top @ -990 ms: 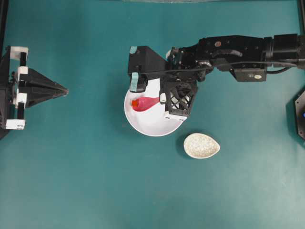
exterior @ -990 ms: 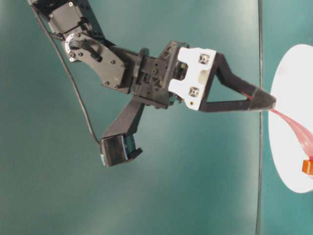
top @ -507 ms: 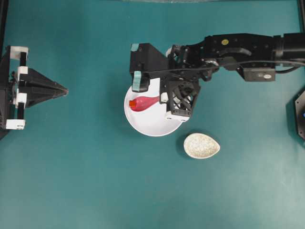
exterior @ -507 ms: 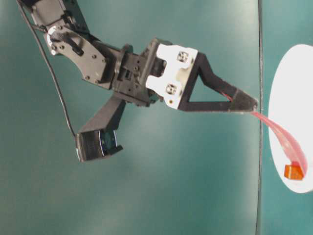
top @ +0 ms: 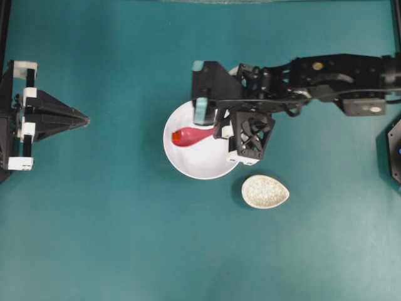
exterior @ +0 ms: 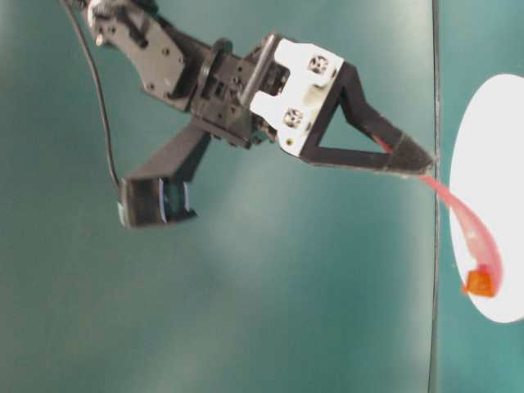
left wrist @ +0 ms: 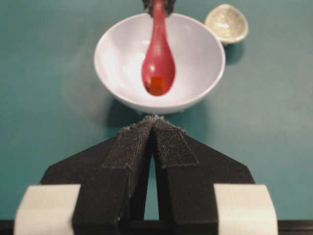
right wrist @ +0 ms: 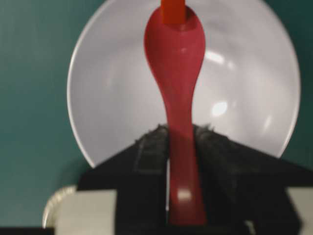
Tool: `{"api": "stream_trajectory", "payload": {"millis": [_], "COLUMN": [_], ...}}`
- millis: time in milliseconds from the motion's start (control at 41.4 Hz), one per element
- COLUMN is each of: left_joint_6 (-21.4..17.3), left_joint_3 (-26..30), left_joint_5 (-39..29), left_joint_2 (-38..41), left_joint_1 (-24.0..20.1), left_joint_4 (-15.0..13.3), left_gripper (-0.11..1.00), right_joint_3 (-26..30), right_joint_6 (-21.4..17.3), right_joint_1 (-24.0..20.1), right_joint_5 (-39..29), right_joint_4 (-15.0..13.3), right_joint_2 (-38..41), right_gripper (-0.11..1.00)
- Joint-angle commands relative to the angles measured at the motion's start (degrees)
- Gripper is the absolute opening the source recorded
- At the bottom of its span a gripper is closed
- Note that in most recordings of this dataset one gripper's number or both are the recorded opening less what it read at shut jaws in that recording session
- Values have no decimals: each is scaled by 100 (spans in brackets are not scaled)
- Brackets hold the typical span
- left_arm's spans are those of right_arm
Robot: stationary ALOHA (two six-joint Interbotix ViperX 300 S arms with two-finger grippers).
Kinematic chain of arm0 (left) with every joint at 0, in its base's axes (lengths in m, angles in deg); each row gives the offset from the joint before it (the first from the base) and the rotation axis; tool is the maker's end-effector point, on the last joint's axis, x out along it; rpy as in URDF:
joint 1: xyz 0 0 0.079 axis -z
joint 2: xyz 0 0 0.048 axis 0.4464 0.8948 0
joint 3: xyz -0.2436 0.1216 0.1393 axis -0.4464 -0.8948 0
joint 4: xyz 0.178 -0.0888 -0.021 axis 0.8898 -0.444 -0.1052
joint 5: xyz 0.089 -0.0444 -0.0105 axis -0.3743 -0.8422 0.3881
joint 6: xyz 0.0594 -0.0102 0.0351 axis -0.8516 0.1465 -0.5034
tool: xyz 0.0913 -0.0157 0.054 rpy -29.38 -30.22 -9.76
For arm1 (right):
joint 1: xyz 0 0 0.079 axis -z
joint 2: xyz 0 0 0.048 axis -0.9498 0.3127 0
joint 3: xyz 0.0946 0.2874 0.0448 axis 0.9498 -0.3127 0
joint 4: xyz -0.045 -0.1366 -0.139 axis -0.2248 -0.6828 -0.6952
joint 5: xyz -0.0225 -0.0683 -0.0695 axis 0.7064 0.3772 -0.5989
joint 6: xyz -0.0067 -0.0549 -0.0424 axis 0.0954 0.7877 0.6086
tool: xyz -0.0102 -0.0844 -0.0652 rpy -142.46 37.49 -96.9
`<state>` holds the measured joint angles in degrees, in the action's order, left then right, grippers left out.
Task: Grip the spoon and scoop the red block from the bowl with right arm.
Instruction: 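Raise the spoon with the red cube above the bowl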
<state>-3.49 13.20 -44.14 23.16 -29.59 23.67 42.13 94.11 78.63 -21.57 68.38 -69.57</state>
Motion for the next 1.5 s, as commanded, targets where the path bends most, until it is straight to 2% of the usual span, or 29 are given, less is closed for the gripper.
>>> {"api": "stream_trajectory", "payload": {"millis": [0, 217, 435, 556, 1014, 1473], "left_joint_6": [9, 26, 44, 44, 105, 123], "left_joint_3": [53, 53, 53, 53, 62, 53], "left_joint_5": [26, 26, 26, 26, 26, 26], "left_joint_2": [18, 18, 18, 18, 18, 18], "left_joint_1": [-9, -9, 0, -9, -9, 0], "left_joint_4": [18, 18, 18, 18, 18, 9], "left_gripper": [0, 0, 0, 0, 0, 0], "right_joint_3": [-220, -1125, -1916, -2145, -2136, -1767], "right_joint_6": [-88, -360, -422, -422, -431, -439], "right_joint_1": [-26, -44, -193, -290, -422, -422], "right_joint_5": [598, 1837, 3199, 3586, 3489, 2777], "right_joint_4": [44, 53, 53, 53, 53, 53], "right_joint_2": [-413, -1011, -1468, -1573, -1652, -2101], "right_gripper": [23, 23, 23, 23, 23, 23]}}
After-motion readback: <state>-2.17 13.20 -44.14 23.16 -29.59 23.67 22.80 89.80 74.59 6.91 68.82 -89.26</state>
